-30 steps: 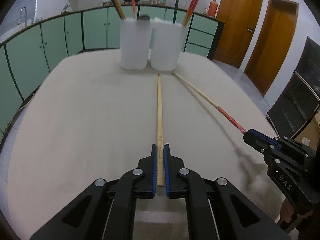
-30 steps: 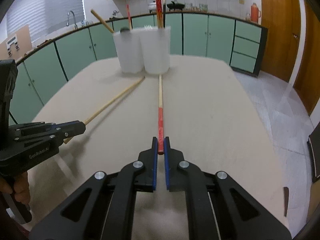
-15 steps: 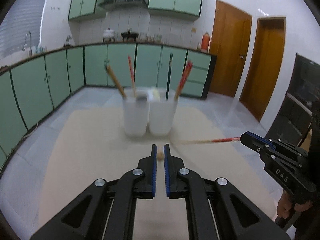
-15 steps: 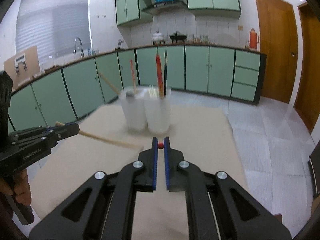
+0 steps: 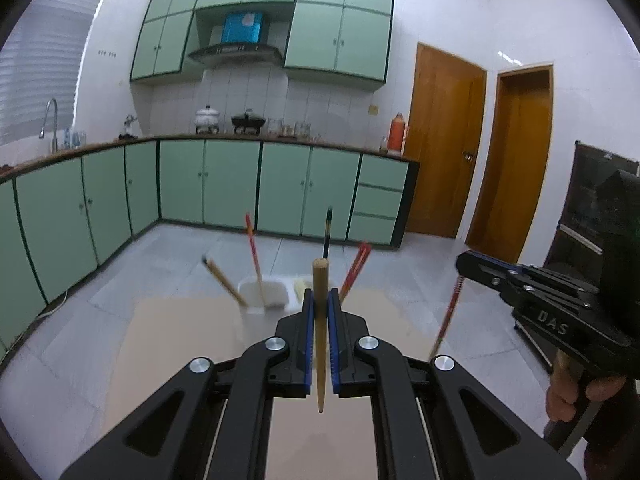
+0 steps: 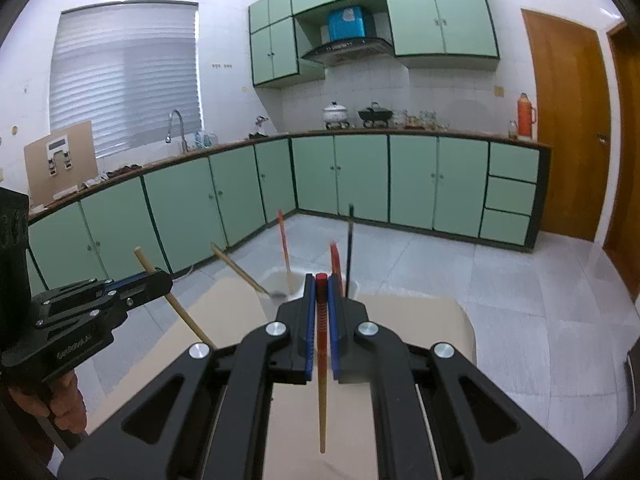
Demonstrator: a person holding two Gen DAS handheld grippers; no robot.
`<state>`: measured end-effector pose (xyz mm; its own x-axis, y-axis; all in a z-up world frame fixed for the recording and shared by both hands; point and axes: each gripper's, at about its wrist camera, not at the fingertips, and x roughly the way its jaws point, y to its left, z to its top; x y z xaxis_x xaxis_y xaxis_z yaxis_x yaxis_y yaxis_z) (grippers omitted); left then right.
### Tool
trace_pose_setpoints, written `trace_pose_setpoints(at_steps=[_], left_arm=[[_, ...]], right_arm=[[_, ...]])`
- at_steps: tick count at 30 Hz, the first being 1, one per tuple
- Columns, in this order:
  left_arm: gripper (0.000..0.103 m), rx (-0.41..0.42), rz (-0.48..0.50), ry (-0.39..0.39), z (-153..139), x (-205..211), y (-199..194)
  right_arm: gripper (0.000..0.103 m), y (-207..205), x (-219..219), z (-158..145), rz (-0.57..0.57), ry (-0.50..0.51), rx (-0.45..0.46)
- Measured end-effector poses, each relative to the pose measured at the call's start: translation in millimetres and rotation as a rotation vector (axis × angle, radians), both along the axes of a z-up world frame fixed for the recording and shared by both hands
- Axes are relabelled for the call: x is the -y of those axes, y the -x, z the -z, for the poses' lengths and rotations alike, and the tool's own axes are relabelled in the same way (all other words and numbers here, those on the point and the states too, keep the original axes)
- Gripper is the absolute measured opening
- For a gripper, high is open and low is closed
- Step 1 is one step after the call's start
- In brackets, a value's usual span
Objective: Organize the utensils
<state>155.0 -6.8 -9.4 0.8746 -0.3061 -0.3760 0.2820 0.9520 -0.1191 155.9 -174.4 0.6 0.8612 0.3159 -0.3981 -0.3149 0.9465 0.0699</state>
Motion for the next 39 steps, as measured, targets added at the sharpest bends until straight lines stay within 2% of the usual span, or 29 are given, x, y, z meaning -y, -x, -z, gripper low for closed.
trace_pose_setpoints(at_steps=[9, 15, 18, 22, 32, 35, 39], left_arm=[[0.006, 0.171, -0.025, -0.014, -67.0, -2.8, -29.4], [0.006, 0.211, -0.048, -0.04, -84.8, 0.1, -73.0], [0.006, 0.189, -0.055, -0.054, -79.3, 0.7, -94.7], [0.006, 0.141, -0.062, -0.073, -61.3, 2.2, -116.8], [0.007, 0.003, -0.094, -0.109, -3.1, -2.6, -165.4], [0.009, -0.045, -0.102, -0.103, 6.4, -8.2, -171.3], [0.027, -0.03, -0.12, -0.071, -1.7, -19.8, -157.4]], right_arm=[[0.005, -47.5, -5.6, -66.0, -0.042, -0.066, 0.105], [0.005, -97.0, -11.8, -92.2, -0.008, -0.053, 0.171], [0.005, -116.6, -12.8, -88.1, 0.011, -0.049, 0.172], [0.005, -139.4, -14.6, -67.8, 0.049, -0.031, 0.158], [0.008, -167.3, -21.5, -9.1, 0.049, -0.024, 0.025], [0.014, -166.5, -21.4, -1.8, 0.051, -0.017, 0.001], [0.03, -150.0, -12.8, -4.0, 0.085, -0.028, 0.02]])
